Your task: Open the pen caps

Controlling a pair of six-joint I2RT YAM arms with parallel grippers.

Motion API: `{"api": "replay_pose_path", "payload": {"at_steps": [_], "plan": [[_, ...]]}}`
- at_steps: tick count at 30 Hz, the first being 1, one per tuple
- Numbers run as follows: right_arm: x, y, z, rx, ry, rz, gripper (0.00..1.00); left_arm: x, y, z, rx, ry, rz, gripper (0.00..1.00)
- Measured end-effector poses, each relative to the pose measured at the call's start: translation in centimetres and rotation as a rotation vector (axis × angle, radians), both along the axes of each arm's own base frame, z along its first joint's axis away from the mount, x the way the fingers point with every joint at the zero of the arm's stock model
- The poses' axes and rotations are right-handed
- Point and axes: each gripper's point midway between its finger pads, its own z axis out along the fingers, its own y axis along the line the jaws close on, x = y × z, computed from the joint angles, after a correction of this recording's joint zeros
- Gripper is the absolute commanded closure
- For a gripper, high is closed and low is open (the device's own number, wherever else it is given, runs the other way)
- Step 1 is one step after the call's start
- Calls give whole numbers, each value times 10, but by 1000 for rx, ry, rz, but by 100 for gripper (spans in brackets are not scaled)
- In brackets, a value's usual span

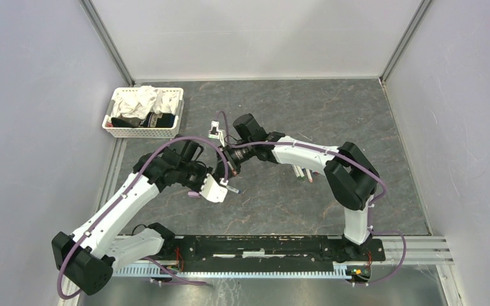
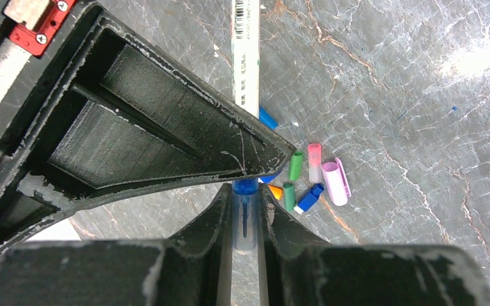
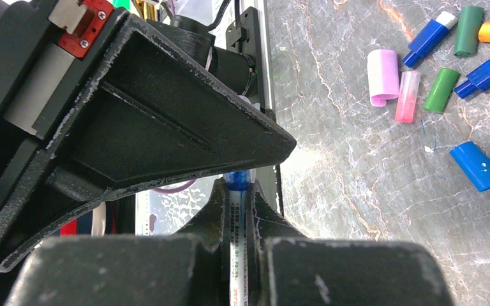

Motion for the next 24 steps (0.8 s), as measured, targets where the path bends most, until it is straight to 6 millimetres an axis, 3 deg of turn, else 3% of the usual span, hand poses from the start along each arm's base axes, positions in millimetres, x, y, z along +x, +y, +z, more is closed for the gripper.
{"api": "replay_pose_path", "payload": {"at_steps": [8,13,18,24], "plan": [[-1,-3,4,6,-29,2,100,-1,-2,5,-17,-19,-7,98],[-3,-8,5,6,-54,-4,81,-1,-6,7,-37,-20,-18,98],[-3,-10,5,5,-67,-11,55,0,-8,8,-48,-27,-21,98],[-4,-13,-2,-15,-62,-22,53,1,-9,9,-52,-34,-20,98]]}}
